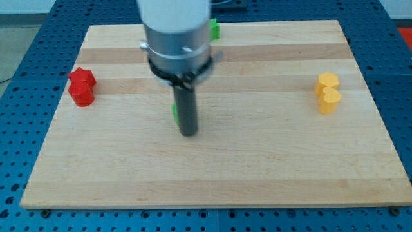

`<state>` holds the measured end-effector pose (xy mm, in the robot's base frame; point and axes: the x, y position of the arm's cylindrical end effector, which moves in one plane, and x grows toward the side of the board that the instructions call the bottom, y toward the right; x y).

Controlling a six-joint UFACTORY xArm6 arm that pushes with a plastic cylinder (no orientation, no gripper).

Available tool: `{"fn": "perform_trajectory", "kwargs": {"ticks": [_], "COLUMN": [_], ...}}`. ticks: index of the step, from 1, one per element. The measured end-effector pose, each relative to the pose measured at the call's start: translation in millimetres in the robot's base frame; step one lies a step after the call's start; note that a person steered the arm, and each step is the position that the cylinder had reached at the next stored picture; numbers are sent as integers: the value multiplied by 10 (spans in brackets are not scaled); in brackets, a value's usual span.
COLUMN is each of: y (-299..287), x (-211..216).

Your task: Move the green circle below the green star

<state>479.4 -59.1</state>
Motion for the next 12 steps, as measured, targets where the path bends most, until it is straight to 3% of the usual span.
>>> {"fn": "perform_trajectory", "kwargs": {"ticks": [1,2,4,5,8,9,10,11,12], "y": [-9,-398,-515,-380,-241,-157,-133,-120,-101], "x": [43,366,-538,-690,42,-306,-982,-1149,-563]}}
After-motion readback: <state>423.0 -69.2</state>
